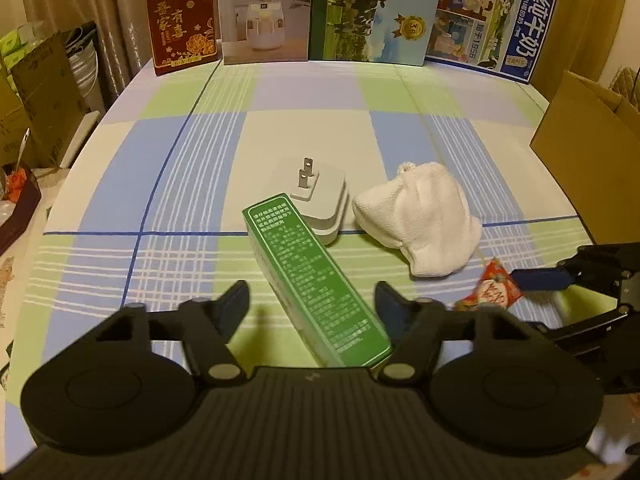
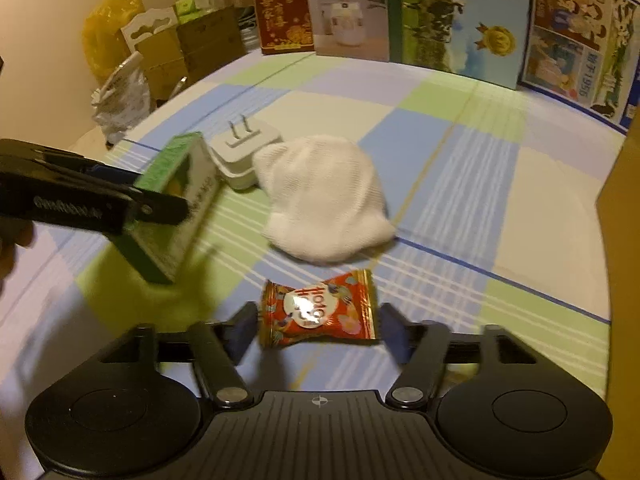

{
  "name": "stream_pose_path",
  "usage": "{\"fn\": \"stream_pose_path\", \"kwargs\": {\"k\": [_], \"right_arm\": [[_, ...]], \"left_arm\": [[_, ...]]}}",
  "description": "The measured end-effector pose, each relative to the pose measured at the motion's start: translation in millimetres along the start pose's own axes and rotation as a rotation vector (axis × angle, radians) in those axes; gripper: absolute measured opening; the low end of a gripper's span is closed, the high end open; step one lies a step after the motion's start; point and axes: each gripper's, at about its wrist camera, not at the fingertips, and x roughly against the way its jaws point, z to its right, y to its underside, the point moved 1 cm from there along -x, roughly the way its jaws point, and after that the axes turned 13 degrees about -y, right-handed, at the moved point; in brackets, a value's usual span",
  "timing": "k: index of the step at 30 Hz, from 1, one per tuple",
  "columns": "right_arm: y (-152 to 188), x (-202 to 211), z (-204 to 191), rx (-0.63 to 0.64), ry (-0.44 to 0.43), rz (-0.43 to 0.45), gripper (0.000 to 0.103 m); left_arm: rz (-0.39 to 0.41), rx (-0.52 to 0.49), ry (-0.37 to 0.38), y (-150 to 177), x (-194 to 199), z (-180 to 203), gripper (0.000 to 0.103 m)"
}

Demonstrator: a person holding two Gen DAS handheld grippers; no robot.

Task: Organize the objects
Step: 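Grasp the red snack packet with the right tool while the left tool grasps the green medicine box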

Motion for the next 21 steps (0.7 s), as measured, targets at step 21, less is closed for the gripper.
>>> {"fn": "stream_pose_path", "kwargs": {"k": [21], "right_arm": [[-1.5, -14.9, -13.2, 0.082, 0.056, 0.024, 0.051]], "left_arm": [[0.001, 0.003, 0.008, -0.2, -1.0, -3.9, 0.047]]}}
